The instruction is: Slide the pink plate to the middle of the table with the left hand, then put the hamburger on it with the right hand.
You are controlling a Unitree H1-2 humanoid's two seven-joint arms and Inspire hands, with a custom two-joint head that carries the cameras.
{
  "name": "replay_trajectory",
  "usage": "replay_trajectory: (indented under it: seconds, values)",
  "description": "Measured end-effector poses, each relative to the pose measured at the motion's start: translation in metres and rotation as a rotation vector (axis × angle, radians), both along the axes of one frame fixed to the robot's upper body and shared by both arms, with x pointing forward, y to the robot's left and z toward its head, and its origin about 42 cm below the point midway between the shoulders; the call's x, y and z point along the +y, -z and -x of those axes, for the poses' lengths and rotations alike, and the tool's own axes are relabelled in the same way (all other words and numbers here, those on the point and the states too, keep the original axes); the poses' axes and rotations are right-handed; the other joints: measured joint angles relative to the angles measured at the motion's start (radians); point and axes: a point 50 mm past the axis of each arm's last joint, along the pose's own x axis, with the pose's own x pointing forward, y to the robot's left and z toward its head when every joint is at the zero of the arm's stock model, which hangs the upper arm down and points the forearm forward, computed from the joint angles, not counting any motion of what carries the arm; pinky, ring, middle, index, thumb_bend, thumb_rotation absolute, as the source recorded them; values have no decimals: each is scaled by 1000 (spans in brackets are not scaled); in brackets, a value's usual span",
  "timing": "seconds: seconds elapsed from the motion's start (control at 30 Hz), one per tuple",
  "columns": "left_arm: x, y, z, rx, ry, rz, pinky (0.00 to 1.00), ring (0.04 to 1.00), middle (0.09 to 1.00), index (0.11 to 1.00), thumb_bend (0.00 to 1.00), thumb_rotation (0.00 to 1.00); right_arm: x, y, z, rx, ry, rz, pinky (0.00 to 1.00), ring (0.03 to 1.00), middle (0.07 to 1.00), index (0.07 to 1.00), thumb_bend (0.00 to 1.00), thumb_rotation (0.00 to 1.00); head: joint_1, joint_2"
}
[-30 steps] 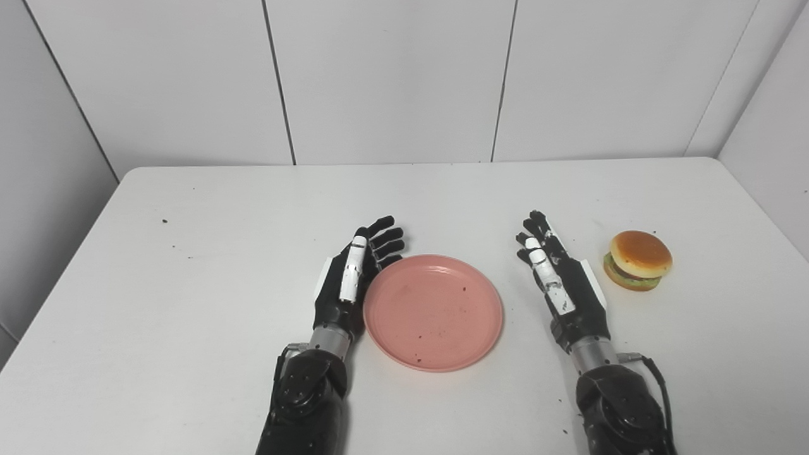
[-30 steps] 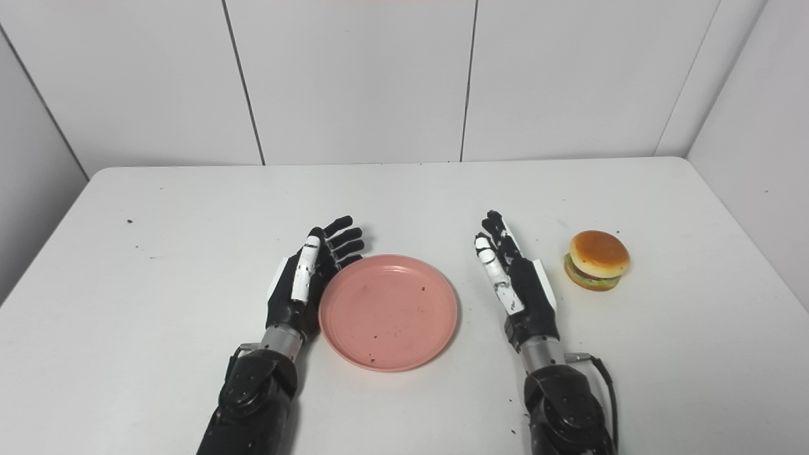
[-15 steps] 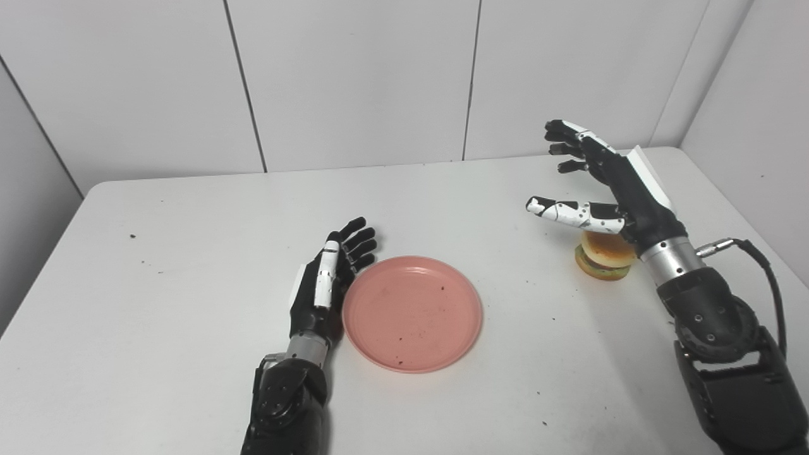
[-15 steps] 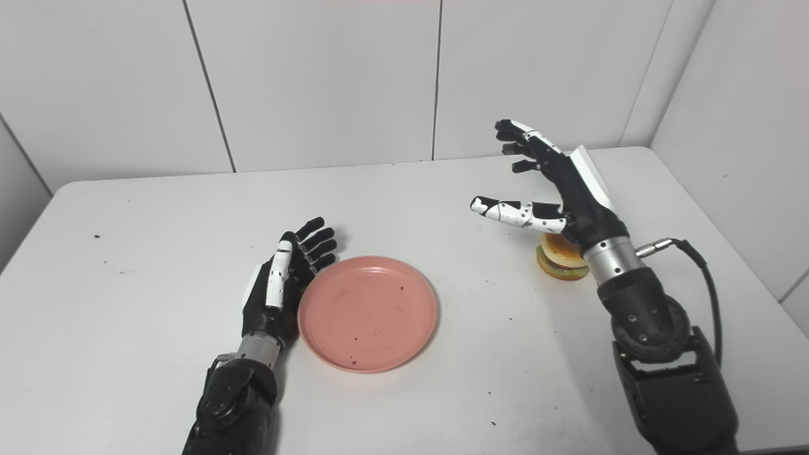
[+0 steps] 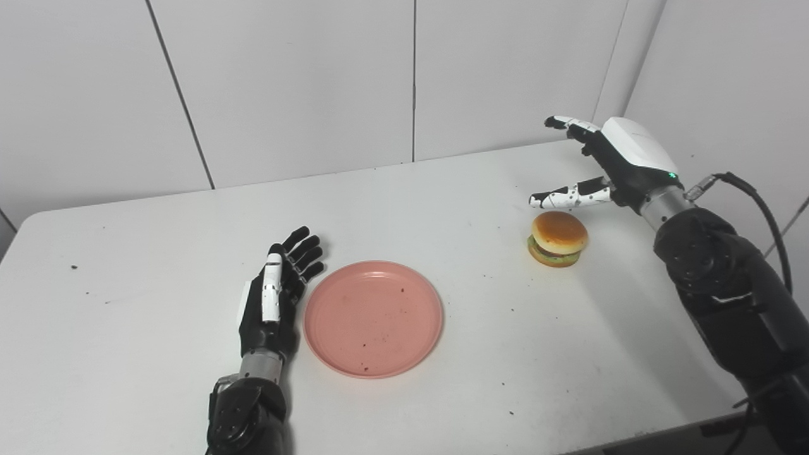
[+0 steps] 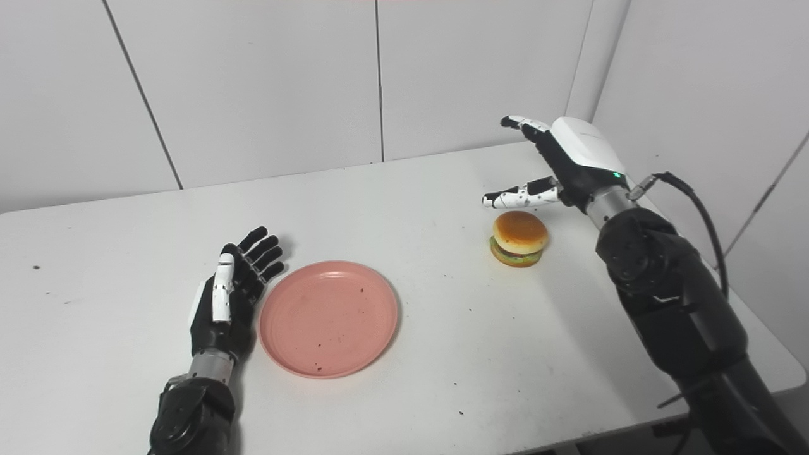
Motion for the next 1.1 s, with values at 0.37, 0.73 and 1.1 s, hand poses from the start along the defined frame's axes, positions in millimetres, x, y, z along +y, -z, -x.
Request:
replay_trajectory:
  seconds: [0.37,0.73,1.1]
  values:
    - [1,-1,-1,-5,12,-3,809,825,801,759,349,1000,-12,33,-10,131,50,28,767,861,881,865,810,391,-2,3]
    - [2,-1,1,4,24,19,816,834,807,762,347,1000,-19,58,-15,233,64,21,784,866,885,880,798,424,-5,8]
    - [1,-1,1,4,25,20,815,832,809,764,337,1000,-14,85,-17,312,50,79,754,863,888,878,813,351,3,12]
